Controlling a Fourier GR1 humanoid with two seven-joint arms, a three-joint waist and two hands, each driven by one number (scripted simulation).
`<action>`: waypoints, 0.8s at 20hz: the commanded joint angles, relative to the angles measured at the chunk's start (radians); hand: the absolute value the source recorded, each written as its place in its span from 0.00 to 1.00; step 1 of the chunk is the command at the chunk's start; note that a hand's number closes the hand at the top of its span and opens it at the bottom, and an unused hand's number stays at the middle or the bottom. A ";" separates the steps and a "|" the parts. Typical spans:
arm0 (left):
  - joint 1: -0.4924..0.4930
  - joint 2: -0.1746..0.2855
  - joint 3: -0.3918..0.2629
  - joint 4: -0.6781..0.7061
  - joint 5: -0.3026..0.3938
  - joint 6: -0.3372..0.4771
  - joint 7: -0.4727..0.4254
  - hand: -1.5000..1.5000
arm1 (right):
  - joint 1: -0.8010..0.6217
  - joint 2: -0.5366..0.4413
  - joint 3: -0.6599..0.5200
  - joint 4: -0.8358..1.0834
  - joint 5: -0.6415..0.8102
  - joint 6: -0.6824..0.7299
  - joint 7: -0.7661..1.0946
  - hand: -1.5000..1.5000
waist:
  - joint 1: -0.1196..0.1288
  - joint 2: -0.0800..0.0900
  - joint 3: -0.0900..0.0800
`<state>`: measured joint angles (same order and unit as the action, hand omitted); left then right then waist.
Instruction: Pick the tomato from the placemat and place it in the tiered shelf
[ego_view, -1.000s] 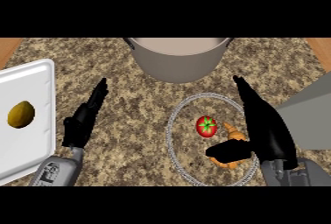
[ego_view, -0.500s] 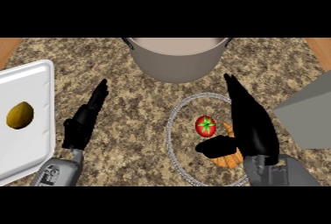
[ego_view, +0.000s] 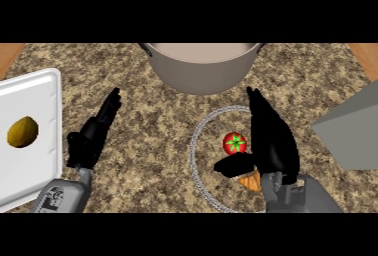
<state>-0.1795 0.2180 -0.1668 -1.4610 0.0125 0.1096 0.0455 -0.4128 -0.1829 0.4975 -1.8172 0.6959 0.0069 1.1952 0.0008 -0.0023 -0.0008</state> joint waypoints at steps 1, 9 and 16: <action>-0.031 0.020 0.047 0.052 0.023 -0.036 -0.018 0.50 | -0.002 0.046 -0.037 0.062 0.019 0.037 0.125 0.00 | -0.003 0.003 0.000; -0.041 -0.029 0.013 0.010 -0.028 -0.001 0.031 0.50 | 0.067 0.134 0.001 0.053 0.125 0.084 0.128 0.00 | -0.002 0.000 0.000; 0.014 -0.043 0.010 0.014 -0.051 -0.002 -0.021 0.50 | 0.104 0.129 -0.089 0.126 0.138 0.100 0.017 0.00 | -0.002 0.001 0.001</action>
<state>-0.1577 0.1920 -0.1451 -1.4298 -0.0165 0.0922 -0.0061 -0.3464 -0.0647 0.4162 -1.7184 0.8115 0.0865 1.1306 0.0006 -0.0009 -0.0006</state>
